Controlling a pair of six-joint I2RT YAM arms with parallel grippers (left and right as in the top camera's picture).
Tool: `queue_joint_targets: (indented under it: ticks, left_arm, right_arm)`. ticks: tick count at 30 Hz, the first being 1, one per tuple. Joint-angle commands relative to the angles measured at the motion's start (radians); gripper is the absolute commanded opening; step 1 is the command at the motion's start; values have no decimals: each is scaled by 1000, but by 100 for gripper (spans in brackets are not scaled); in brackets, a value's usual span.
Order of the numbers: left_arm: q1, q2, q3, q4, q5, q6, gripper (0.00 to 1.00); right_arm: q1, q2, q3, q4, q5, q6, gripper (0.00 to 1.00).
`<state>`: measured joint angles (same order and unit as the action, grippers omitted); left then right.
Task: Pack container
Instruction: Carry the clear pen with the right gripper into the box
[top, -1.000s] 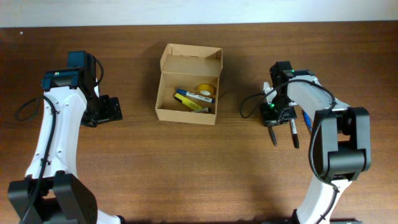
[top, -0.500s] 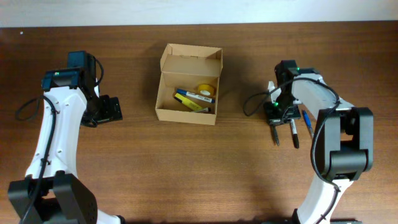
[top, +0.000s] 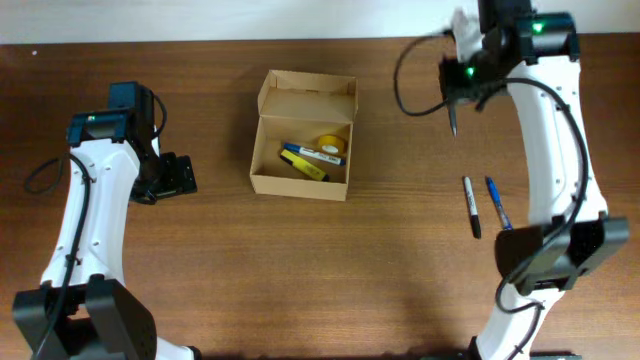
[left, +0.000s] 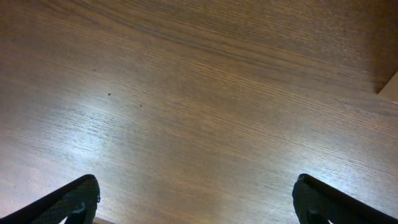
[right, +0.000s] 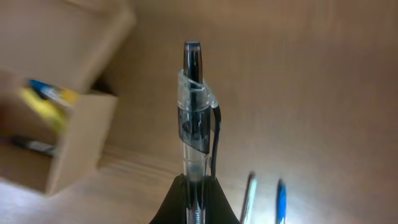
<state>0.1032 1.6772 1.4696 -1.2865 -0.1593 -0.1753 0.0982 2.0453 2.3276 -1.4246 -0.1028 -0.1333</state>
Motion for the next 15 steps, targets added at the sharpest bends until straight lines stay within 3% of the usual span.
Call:
queue_joint_targets:
  ticks: [1,8,15]
  left_arm:
    - [4,-7,-6,0,6,13,100]
    - [4,-7,-6,0,6,13,100]
    - [4,-8,-6,0,6,13,100]
  right_arm:
    - [109,-24,105,-29,-25,-167,4]
    - [296,7,105,-35,-24,-528,4]
    - [349,116,105,-27,-20,-611,4]
